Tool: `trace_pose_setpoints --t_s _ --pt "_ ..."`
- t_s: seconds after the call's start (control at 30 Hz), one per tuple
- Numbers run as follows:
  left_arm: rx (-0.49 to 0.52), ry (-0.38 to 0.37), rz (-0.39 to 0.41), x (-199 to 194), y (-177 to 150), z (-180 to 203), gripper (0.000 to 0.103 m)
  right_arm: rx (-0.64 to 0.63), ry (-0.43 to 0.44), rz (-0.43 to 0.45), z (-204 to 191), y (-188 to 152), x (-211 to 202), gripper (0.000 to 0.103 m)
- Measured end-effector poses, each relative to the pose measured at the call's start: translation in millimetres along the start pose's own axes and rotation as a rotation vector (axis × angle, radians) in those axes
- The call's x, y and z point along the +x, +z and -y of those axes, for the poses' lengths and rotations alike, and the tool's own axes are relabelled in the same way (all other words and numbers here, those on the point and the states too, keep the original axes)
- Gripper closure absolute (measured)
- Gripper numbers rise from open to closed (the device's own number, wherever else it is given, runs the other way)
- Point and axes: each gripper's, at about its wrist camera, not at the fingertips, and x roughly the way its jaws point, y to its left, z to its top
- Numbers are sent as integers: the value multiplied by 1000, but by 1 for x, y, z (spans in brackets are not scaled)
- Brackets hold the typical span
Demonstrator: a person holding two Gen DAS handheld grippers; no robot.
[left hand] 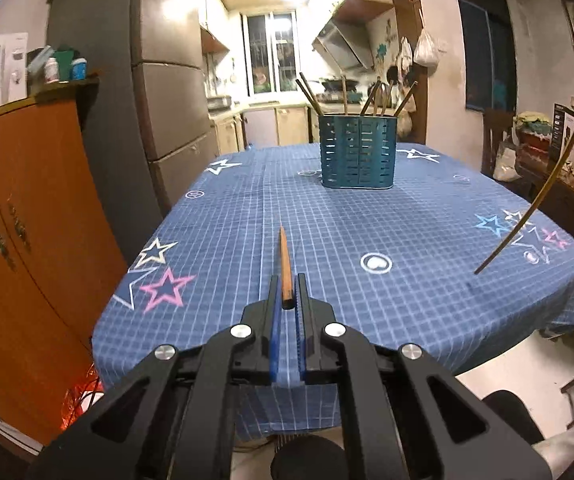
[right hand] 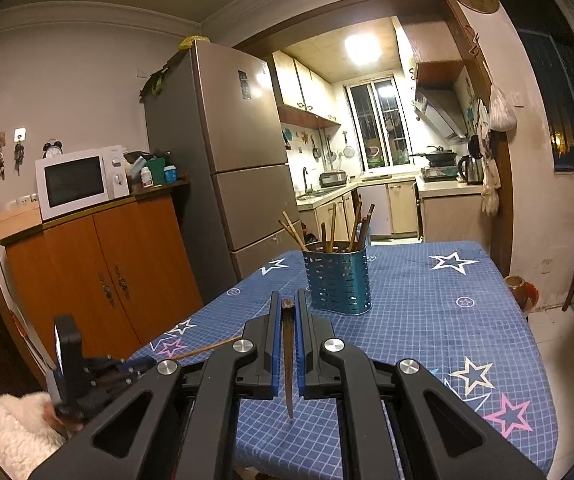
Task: Organize utensils
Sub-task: 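Carry both held chopsticks above the teal holder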
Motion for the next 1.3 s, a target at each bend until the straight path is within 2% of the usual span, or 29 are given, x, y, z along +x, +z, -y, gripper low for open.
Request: trace_pose_setpoints --t_s 0.2,0.4,0.67,0.97,1.17,1.3 --pt "-19 -45 -84 1 55 -17 98 -57 -33 -14 -9 15 15 96" --pt "-57 -89 -89 -6 106 -28 98 -113 -64 -18 -16 39 32 96" --pt "-15 -155 -36 -13 152 -5 98 -158 -85 -44 -19 67 67 96" --pt "16 -259 -60 10 186 28 98 -141 -67 -106 -17 94 97 96" --pt "45 -273 -47 24 227 49 98 -147 -77 -120 -15 131 112 96" --pt "71 -210 31 29 271 53 98 -143 -96 -88 -13 172 120 96"
